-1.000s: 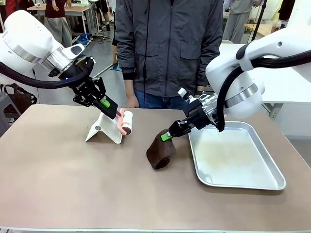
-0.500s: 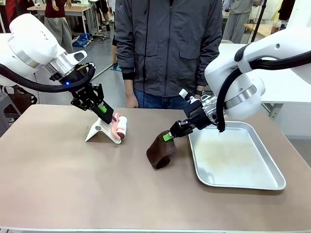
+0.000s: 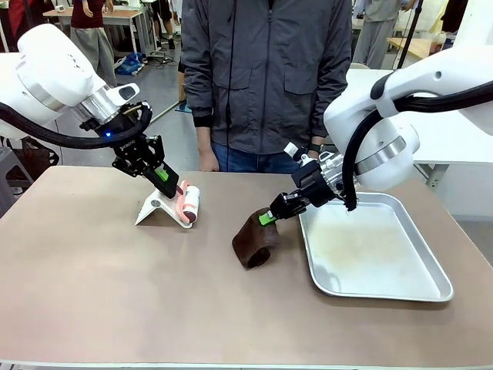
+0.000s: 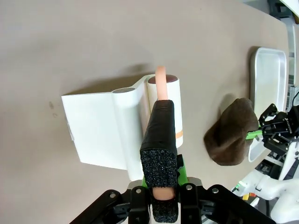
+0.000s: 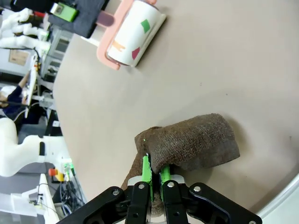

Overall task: Clean the surface of the table.
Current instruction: Return the Lint Roller and towel to their original positions.

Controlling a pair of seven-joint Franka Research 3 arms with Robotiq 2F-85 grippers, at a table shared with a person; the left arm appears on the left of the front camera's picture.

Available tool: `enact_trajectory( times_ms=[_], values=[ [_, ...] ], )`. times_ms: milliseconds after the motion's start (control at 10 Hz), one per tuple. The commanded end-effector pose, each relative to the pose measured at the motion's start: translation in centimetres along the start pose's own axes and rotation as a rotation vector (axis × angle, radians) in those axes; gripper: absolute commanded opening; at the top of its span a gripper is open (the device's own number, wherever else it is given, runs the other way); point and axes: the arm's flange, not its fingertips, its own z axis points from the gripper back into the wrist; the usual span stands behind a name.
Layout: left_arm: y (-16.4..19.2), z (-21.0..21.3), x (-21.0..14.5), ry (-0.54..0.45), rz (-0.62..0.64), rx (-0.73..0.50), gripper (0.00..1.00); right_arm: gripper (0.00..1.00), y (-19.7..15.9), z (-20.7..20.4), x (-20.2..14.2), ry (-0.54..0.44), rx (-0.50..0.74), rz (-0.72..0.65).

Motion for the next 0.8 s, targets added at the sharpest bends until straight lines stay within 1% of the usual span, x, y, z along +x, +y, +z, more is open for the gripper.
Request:
enact_trajectory(
  times_ms=[0,100,200,300,400,500,600,700],
  values=[
    [-0.2,-0.4,-0.1,0.016,0.018,0.029,0.22,0.08,0.1,-0.2,0.6,0.013,-0.033,-0.023],
    [0.0,-0.3,0.0,0.027,0.025,0.027,0.82,0.4,0.1,-0.2,0.6,0.014,-0.027,-0.033],
    [0.1,-0.3,0.0,0.026,0.028,0.029,0.82,0.63,0.1,-0.2,0.6,0.017,-0.025,-0.036],
    [0.1,-0.2,0.1,0.02,0.031,0.031,1.0,0.95,0.0,-0.2,0.6,0.02,-0.026,-0.036],
    [0.3,0.1,0.1,0.009,0.036,0.027,0.86,1.0,-0.1,-0.1,0.5,0.023,-0.025,-0.035],
    [0.5,0.3,0.1,0.004,0.042,0.023,1.0,1.0,-0.1,0.0,0.5,0.026,-0.03,-0.036],
    [0.8,0.7,0.0,-0.003,0.05,0.019,1.0,1.0,-0.1,0.2,0.5,0.042,-0.053,-0.022],
    [1.2,1.0,-0.1,-0.006,0.052,0.022,1.0,0.98,0.2,0.5,0.5,0.057,-0.08,-0.004]
  ],
)
